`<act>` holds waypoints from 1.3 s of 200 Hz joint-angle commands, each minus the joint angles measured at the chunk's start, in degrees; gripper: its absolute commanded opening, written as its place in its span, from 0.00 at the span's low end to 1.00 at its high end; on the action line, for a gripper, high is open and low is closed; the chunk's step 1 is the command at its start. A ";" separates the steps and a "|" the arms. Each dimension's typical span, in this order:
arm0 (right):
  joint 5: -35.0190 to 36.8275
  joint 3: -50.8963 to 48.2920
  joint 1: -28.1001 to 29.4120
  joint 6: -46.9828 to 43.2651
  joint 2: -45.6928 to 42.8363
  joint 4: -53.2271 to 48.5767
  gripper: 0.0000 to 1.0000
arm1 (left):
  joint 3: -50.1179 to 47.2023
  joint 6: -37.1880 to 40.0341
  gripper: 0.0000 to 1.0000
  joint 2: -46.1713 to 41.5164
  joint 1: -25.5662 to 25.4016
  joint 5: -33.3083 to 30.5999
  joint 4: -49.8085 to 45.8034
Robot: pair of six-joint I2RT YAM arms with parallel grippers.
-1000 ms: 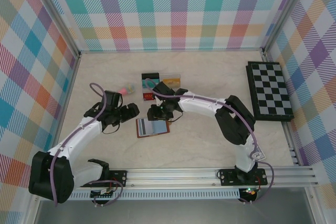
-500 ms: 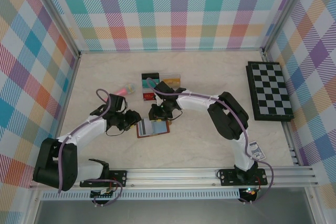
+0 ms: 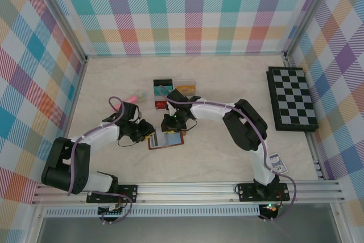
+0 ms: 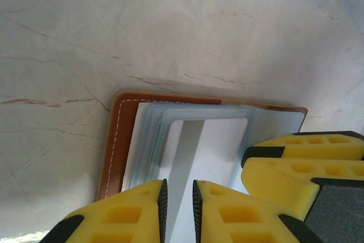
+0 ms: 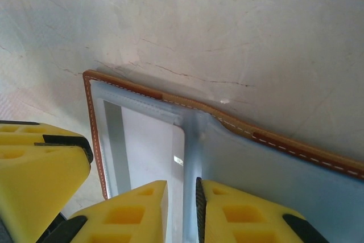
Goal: Take the credit cards out of the card holder
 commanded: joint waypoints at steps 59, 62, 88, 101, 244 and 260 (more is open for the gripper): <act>-2.98 1.38 0.24 -0.55 2.16 -0.08 0.19 | -1.16 0.25 0.14 4.26 -0.79 -1.78 -0.08; -2.97 1.36 0.21 -0.57 2.14 -0.03 0.19 | -1.15 0.29 0.14 4.34 -0.79 -1.83 -0.09; -4.00 1.40 0.20 -0.71 2.47 0.26 0.18 | -1.25 0.15 0.12 4.88 -0.79 -2.52 -0.47; -4.77 1.18 0.20 -0.54 2.47 0.80 0.18 | -1.34 0.15 0.12 4.82 -0.80 -2.79 -0.67; -2.28 -7.05 -2.09 1.14 -5.54 4.47 0.01 | -1.12 0.80 0.12 4.36 -0.80 -5.14 -3.85; -2.71 -7.09 -2.08 1.18 -5.42 4.61 0.02 | -0.67 1.15 0.13 3.79 -0.80 -4.53 -3.70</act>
